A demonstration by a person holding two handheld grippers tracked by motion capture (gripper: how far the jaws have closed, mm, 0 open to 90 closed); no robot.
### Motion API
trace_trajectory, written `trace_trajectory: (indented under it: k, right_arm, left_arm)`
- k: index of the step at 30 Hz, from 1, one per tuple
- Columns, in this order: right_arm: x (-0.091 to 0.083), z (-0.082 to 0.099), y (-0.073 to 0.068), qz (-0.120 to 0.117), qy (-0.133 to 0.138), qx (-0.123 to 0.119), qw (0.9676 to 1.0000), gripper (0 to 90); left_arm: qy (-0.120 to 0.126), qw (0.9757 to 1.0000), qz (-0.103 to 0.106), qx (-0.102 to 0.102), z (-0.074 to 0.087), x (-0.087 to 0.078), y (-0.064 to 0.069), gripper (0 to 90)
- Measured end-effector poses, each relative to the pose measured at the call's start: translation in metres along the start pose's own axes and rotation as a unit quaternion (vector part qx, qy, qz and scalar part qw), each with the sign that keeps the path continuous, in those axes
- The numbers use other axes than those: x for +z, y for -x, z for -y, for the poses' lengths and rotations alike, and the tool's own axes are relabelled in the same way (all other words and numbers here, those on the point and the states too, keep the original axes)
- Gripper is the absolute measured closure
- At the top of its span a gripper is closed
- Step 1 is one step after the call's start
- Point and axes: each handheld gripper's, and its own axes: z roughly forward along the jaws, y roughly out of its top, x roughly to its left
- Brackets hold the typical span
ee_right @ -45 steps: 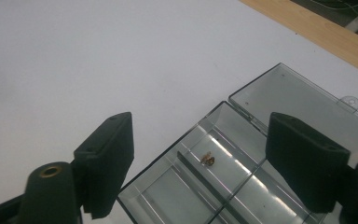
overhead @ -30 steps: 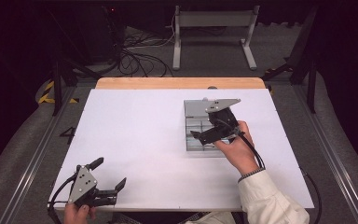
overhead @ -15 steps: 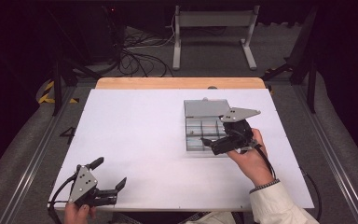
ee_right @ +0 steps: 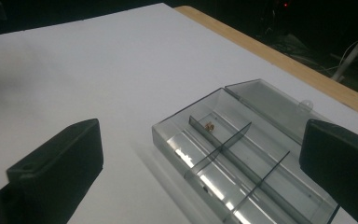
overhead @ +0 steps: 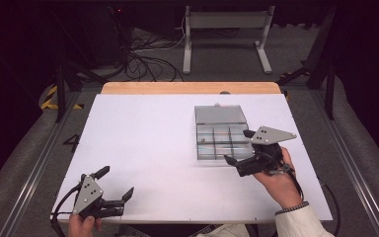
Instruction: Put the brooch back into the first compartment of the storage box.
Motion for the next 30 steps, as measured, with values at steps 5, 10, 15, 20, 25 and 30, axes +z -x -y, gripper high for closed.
trace_trajectory:
  k: [5,10,15,20,25,30]
  right_arm:
    - [-0.009,0.013,-0.002,-0.003,-0.001,0.009,1.0,0.3]
    - [-0.015,0.028,-0.003,-0.004,-0.001,0.01,0.9999,0.3]
    - [-0.022,0.042,-0.004,-0.01,0.007,0.016,0.9998,0.3]
    - [-0.028,0.054,-0.006,-0.006,0.009,0.027,0.9996,0.3]
    - [-0.031,0.067,-0.006,-0.008,0.014,0.039,0.9991,0.3]
    - [-0.033,0.08,-0.004,-0.016,0.016,0.037,0.9991,0.3]
  left_arm:
    - [-0.001,1.0,-0.001,0.005,0.0,0.0,0.0,2.9]
    - [0.0,1.0,-0.002,0.003,0.0,0.001,-0.001,2.9]
    - [0.0,1.0,-0.002,0.002,0.0,0.001,-0.001,2.9]
    - [0.0,1.0,-0.002,0.002,0.0,0.001,-0.001,2.9]
    - [-0.001,1.0,-0.003,0.008,-0.001,0.001,0.0,2.9]
    - [-0.001,1.0,-0.002,0.003,0.0,0.001,0.0,2.9]
